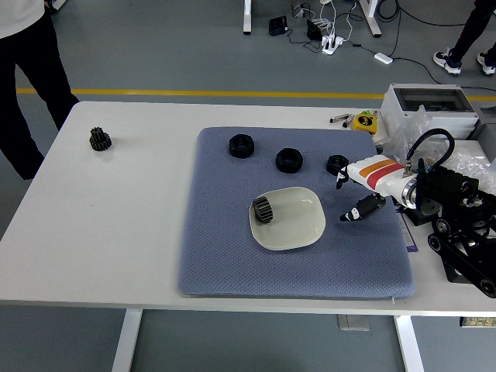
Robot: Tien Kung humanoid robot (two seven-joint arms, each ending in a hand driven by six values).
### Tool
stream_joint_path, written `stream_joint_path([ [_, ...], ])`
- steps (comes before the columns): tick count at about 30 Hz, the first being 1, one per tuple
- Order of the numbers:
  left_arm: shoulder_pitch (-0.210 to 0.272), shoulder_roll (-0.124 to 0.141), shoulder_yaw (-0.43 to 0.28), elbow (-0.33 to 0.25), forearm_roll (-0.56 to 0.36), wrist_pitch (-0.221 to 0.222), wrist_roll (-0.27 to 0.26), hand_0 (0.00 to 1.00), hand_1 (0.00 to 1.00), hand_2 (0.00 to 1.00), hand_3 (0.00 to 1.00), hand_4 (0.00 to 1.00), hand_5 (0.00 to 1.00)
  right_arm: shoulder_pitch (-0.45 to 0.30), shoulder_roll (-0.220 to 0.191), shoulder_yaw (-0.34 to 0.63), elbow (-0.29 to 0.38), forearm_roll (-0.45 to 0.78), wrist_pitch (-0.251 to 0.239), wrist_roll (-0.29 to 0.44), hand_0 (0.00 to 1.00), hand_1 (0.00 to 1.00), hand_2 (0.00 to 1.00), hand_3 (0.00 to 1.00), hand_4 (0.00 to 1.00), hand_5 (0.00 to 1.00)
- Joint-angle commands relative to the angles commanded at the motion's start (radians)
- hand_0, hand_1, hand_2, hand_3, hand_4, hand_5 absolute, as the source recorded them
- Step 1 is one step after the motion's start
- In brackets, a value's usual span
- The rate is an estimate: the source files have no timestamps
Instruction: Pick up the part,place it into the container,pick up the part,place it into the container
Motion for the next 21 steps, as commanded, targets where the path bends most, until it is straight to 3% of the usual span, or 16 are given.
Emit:
stream_joint_path([
  [5, 0.001, 0.0, -0.001, 0.0, 0.003, 0.0, 0.0, 0.651, 0.649, 0.623, 0.555, 0.595, 0.499, 0.002, -0.006, 0.004, -0.006, 0.01, -0.025, 0.003, 0.451, 0.56, 0.623, 0.563, 0.869, 0.38],
  [6, 0.001, 0.0, -0.002, 0.0, 0.004, -0.001, 0.001, 0.653, 0.648, 0.623, 0.555, 0.595, 0.499, 0.003, -0.006, 0.003, -0.01, 0.013, -0.028, 0.005, 0.403, 0.516, 0.586, 0.541, 0.832, 0.359],
  [8, 0.001, 0.0, -0.001, 0.0, 0.004, -0.001, 0.001, 0.653, 0.648, 0.623, 0.555, 0.595, 0.499, 0.003, -0.002, -0.001, -0.027, 0.021, -0.033, 0.006, 0.403, 0.516, 0.586, 0.541, 0.832, 0.359],
  [21, 0.002, -0.002, -0.003, -0.001, 0.008, -0.001, 0.002, 0.652, 0.65, 0.623, 0.555, 0.594, 0.5, 0.0, 0.018, -0.028, -0.101, 0.062, -0.028, 0.008, 0.402, 0.52, 0.584, 0.543, 0.851, 0.358],
])
